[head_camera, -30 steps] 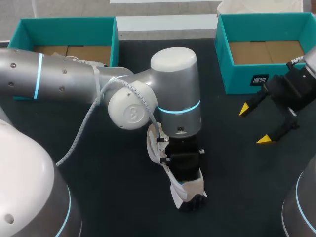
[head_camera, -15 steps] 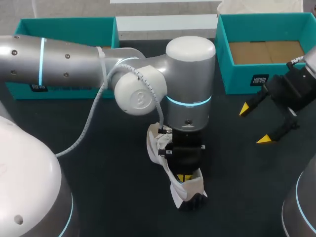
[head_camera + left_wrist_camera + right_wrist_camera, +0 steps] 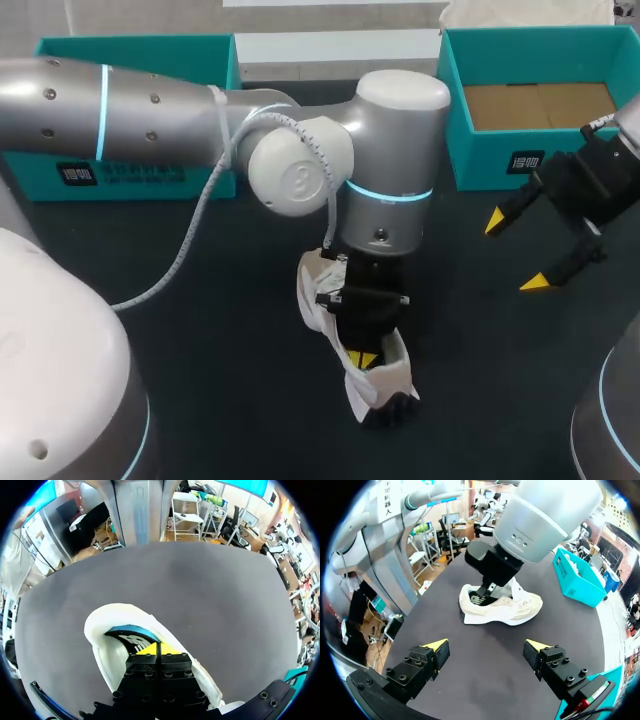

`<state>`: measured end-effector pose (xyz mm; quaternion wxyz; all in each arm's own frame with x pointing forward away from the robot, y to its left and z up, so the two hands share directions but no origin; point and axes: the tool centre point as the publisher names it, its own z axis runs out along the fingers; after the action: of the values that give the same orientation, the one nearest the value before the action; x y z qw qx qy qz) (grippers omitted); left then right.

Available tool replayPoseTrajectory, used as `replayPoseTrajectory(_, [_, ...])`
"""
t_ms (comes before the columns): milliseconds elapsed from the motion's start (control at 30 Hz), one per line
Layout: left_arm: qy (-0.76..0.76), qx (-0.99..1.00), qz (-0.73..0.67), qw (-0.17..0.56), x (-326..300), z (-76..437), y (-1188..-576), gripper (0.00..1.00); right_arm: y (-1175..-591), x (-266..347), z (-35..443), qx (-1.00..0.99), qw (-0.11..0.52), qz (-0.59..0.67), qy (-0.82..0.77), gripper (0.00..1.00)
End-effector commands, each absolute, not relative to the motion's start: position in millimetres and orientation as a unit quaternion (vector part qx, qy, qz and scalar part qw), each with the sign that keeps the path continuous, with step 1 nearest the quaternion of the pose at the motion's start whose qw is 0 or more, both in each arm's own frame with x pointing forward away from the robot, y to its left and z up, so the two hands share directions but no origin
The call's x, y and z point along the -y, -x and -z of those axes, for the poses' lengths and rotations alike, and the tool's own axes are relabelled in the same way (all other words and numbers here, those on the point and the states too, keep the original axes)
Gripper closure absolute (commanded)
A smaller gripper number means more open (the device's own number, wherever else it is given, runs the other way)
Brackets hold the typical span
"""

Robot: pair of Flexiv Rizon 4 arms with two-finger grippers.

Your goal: Take the shoe out of the shoebox, open the shoe tongue, remove and reinsert the insole, then place the shoe into the shoebox

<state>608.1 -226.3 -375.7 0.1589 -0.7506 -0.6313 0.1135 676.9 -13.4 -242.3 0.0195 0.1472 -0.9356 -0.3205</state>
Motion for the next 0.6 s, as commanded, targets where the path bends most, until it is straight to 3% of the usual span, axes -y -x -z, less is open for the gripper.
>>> replayPoseTrajectory(33, [0.75,0.632,-0.12,0.155,225.9,393.9,-600.9,1.0,-676.3,13.0,242.4,0.936,0.019,0.319,-0.147,0.0])
replayPoseTrajectory(600, [0.753,0.631,-0.127,0.137,243.7,409.1,-593.2,1.0,-676.3,13.0,242.4,0.936,0.019,0.319,-0.147,0.0])
